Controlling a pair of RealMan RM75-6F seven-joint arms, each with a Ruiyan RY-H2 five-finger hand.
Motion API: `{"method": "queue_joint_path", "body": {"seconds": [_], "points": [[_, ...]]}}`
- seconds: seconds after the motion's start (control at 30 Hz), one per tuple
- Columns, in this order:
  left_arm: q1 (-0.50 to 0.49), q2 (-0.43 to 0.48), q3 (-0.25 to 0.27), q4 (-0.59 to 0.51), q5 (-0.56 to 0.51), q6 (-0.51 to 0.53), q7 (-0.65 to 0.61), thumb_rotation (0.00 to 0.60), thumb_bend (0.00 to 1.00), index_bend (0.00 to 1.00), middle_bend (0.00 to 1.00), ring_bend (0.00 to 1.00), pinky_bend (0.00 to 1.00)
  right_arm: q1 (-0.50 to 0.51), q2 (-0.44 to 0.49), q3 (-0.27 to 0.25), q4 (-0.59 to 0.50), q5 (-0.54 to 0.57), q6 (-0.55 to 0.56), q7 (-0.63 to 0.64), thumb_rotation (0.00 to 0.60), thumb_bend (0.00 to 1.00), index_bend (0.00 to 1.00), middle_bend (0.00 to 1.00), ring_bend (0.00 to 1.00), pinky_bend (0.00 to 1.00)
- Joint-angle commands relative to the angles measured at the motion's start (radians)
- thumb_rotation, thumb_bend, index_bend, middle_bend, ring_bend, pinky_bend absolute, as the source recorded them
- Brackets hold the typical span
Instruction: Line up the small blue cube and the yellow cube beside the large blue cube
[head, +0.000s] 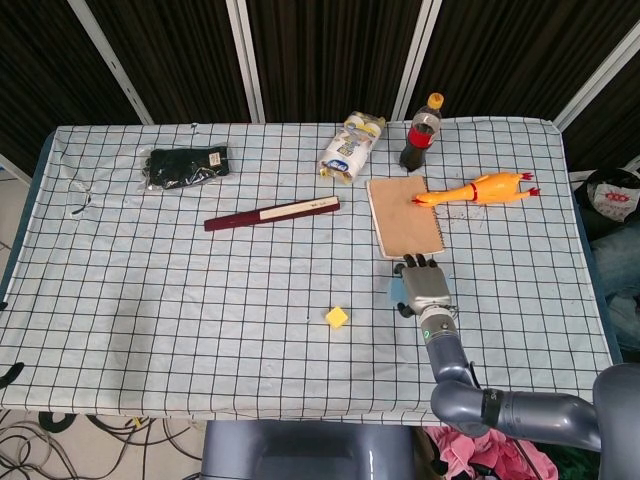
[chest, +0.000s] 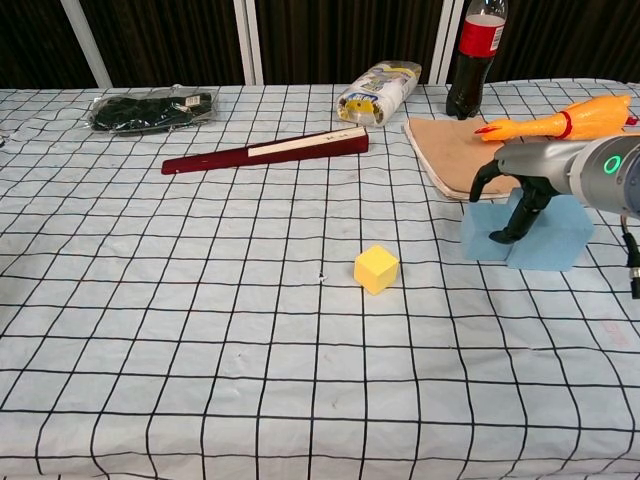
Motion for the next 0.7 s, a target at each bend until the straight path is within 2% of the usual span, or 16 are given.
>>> {"method": "queue_joint_path", "body": {"seconds": [0.03, 0.23, 0.4, 0.57, 0.7], "points": [[0.0, 0.0, 0.0, -0.001, -0.001, 0.0, 0.002, 0.6, 0.01, 0.22, 0.06, 0.0, 0.0, 0.002, 0.009, 0.0, -0.022, 0.0, 0.007, -0.006, 0.6, 0.31, 0.19, 0.05, 0.0, 0.09], [0.0, 0.003, 0.001, -0.003, 0.0, -0.002, -0.003, 0.6, 0.01, 0.22, 0.06, 0.0, 0.0, 0.006, 0.028, 0.009, -0.083, -0.023, 0.029, -0.003, 0.6, 0.3, 0.18, 0.04, 0.0, 0.09], [0.0, 0.003, 0.001, -0.002, 0.0, -0.003, -0.005, 0.6, 0.01, 0.22, 0.06, 0.0, 0.0, 0.007, 0.063, 0.024, -0.195, -0.072, 0.066, 0.004, 0.6, 0.28, 0.18, 0.04, 0.0, 0.09], [0.0, 0.005, 0.002, -0.002, 0.003, -0.004, -0.013, 0.6, 0.01, 0.22, 0.06, 0.0, 0.0, 0.005, 0.083, 0.025, -0.318, -0.164, 0.098, 0.016, 0.6, 0.25, 0.18, 0.04, 0.0, 0.09], [-0.001, 0.007, 0.004, -0.001, 0.006, -0.004, -0.018, 0.6, 0.01, 0.21, 0.06, 0.0, 0.0, 0.013, 0.057, 0.003, -0.351, -0.254, 0.109, 0.012, 0.6, 0.24, 0.2, 0.04, 0.0, 0.09]]}}
